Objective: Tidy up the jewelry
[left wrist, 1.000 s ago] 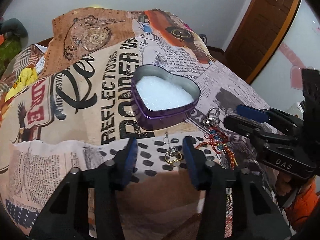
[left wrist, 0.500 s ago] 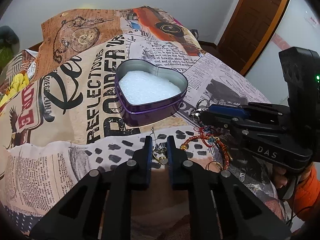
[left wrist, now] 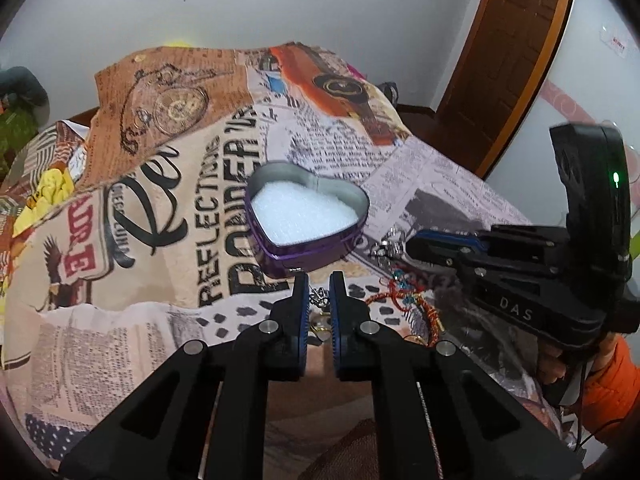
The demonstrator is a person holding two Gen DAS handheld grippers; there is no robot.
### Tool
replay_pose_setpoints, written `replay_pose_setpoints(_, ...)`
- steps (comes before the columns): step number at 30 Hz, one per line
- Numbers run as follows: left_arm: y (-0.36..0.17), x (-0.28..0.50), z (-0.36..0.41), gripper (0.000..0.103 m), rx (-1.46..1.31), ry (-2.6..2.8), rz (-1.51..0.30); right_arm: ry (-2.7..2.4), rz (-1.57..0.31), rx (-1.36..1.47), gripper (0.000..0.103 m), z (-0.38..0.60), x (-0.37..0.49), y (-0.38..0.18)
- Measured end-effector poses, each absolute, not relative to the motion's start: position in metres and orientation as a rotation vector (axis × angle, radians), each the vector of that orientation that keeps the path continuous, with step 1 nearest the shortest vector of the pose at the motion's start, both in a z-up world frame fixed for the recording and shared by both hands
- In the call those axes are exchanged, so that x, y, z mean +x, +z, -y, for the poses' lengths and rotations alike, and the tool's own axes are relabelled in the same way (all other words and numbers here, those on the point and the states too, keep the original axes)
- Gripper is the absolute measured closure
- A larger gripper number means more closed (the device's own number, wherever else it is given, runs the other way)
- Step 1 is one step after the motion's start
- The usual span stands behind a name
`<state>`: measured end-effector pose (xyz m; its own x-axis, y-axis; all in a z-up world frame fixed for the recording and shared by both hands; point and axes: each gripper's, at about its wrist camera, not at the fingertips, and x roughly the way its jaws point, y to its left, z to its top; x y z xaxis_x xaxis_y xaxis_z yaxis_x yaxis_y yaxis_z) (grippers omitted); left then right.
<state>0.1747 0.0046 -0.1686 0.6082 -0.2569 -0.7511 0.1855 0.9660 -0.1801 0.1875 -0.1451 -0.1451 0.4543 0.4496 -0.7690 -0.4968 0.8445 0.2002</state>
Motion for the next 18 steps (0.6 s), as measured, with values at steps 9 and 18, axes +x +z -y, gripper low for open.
replay_pose_setpoints(9, -0.150, 0.165, -0.026, 0.095, -0.112, -0.215, -0.826, 0.589, -1.012, -0.010, 0.071, 0.143, 0.190, -0.149)
replay_pose_setpoints(18, -0.163, 0.165, -0.035, 0.095, -0.131, -0.199, -0.851, 0.580, -1.009, -0.048, 0.065, 0.136, 0.197, -0.156)
